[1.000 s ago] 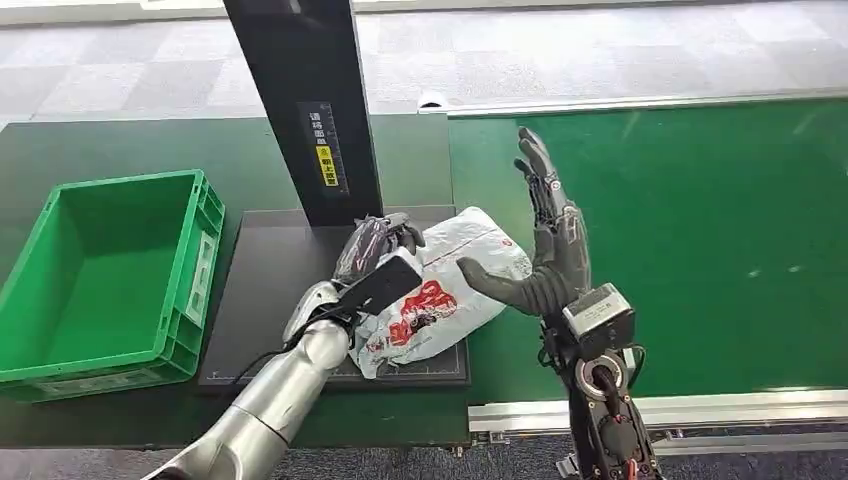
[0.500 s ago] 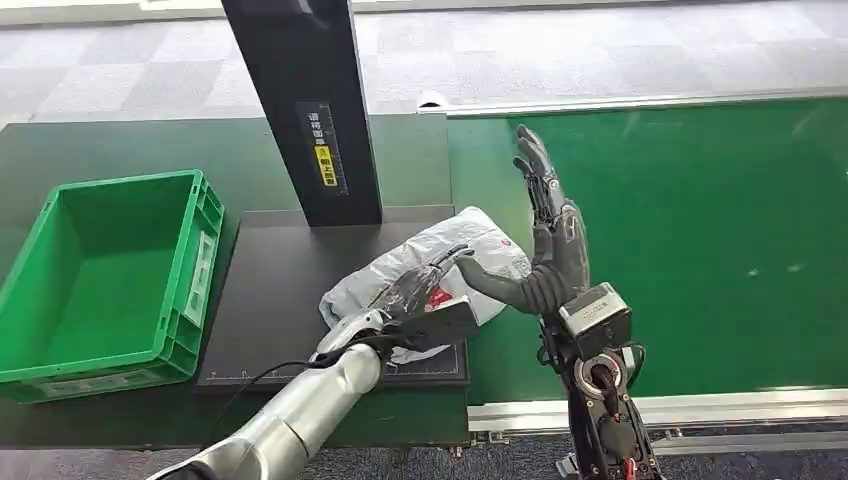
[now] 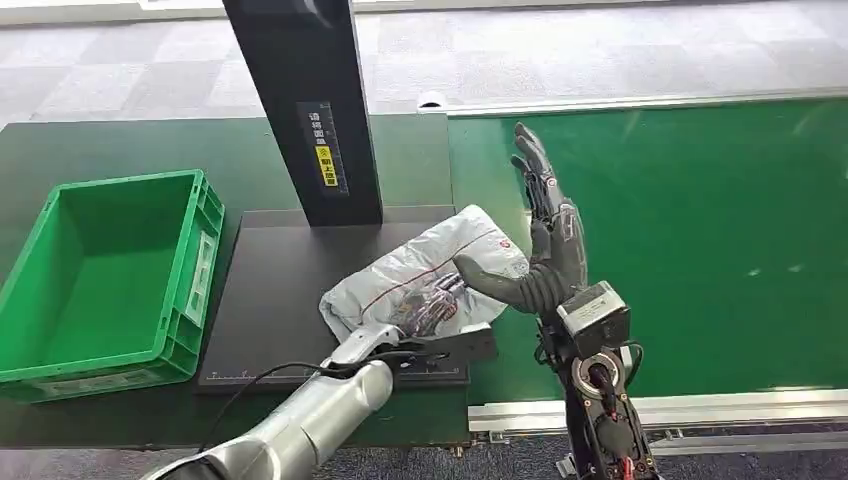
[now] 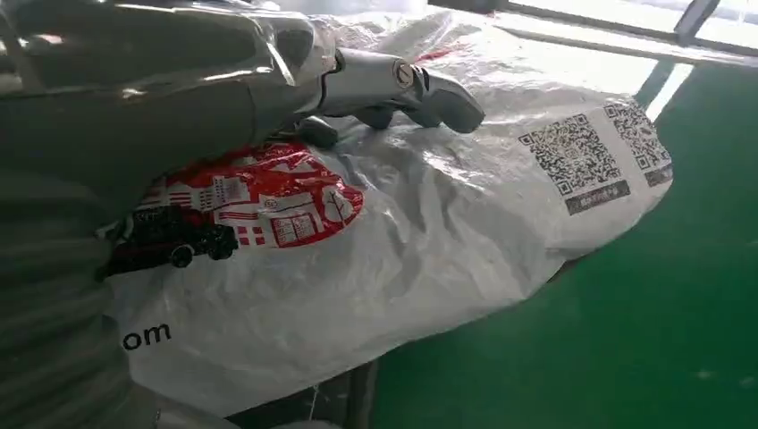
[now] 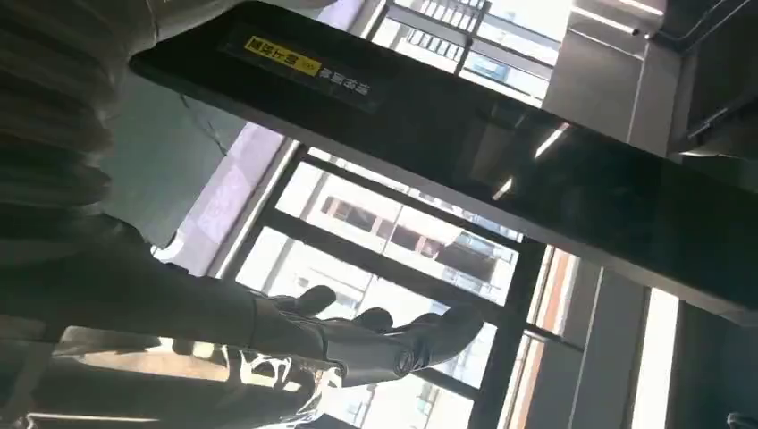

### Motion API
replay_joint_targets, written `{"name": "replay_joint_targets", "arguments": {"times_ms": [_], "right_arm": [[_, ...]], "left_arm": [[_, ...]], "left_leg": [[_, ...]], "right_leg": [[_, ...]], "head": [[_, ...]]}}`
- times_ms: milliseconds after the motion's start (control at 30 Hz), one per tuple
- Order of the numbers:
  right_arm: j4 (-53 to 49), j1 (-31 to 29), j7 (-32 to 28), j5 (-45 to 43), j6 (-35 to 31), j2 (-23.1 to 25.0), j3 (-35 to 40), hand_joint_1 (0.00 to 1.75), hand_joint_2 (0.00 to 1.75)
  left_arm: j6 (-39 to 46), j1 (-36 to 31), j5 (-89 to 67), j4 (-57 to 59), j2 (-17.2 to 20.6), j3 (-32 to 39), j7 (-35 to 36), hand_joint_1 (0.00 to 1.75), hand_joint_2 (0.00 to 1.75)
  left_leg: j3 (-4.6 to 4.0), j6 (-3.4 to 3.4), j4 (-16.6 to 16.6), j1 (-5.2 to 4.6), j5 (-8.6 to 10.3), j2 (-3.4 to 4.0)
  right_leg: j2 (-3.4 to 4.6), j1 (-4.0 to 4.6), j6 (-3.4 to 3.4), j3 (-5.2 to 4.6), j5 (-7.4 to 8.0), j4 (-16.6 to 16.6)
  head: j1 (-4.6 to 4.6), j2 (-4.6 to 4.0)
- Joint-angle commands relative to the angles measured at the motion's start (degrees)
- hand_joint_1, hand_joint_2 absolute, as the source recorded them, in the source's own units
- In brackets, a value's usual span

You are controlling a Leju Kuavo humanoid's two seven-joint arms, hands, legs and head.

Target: Moved the parcel from conveyor to table for the left to box.

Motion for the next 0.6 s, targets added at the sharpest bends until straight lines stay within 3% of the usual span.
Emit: {"name": "replay_joint_targets", "arguments": {"times_ms": [33,600], "right_arm": [[1.5,-1.3,0.5,0.1,0.5,-0.2,0.3,0.00,1.75],[1.2,-1.1,0.5,0.1,0.5,-0.1,0.2,0.00,1.75]], "left_arm": [[1.0,-1.9,-2.2,5.6,0.2,-3.5,2.5,0.00,1.75],[2.1,-2.0,-3.6,5.6,0.2,-4.1,3.4,0.00,1.75]], "left_leg": [[0.09,-0.05,-0.1,0.05,0.01,0.09],[0.05,-0.02,0.0,0.01,0.00,0.06]], "right_leg": [[-0.04,0.06,0.00,0.11,0.04,-0.1],[0.00,0.01,0.00,0.05,0.01,0.0]], "head": [[0.00,0.00],[0.00,0.00]]}}
